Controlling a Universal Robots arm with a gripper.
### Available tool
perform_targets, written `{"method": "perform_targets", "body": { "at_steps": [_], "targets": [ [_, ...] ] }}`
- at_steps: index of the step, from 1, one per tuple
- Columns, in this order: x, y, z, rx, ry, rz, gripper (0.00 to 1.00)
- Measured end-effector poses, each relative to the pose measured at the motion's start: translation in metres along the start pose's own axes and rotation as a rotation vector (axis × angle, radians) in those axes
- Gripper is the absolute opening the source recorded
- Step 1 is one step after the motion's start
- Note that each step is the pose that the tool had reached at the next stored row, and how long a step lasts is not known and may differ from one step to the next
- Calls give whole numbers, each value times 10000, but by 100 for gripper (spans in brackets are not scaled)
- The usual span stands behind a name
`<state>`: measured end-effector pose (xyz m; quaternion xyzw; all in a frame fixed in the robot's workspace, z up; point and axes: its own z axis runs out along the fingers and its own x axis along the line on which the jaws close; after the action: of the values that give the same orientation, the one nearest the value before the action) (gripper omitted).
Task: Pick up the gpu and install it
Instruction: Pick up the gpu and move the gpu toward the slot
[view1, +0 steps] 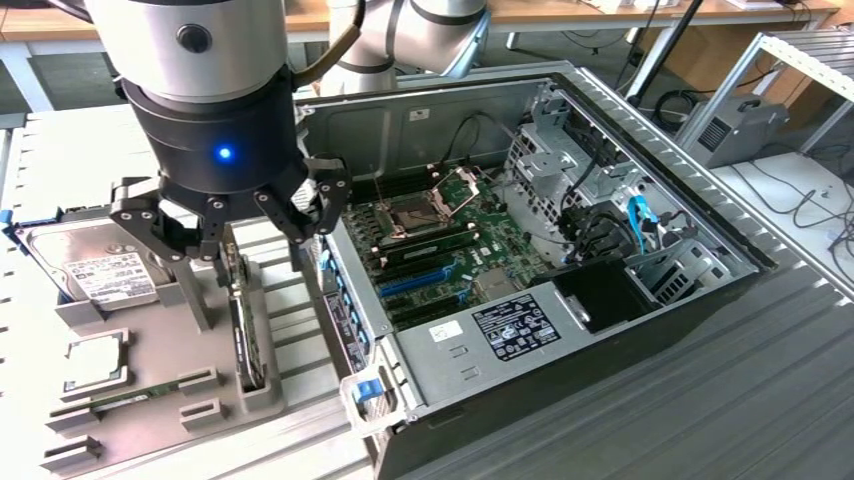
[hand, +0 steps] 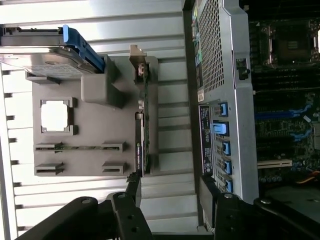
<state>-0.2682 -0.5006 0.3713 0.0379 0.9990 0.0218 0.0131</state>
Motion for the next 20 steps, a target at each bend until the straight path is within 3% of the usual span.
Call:
{"method": "perform_targets", "body": {
  "at_steps": [3, 4, 20],
  "targets": [
    [0, 1, 16, 1, 1, -2, 52],
    [1, 1, 21, 2, 1, 0, 45],
    [3, -6, 104, 2, 1, 0, 45]
  ]
}}
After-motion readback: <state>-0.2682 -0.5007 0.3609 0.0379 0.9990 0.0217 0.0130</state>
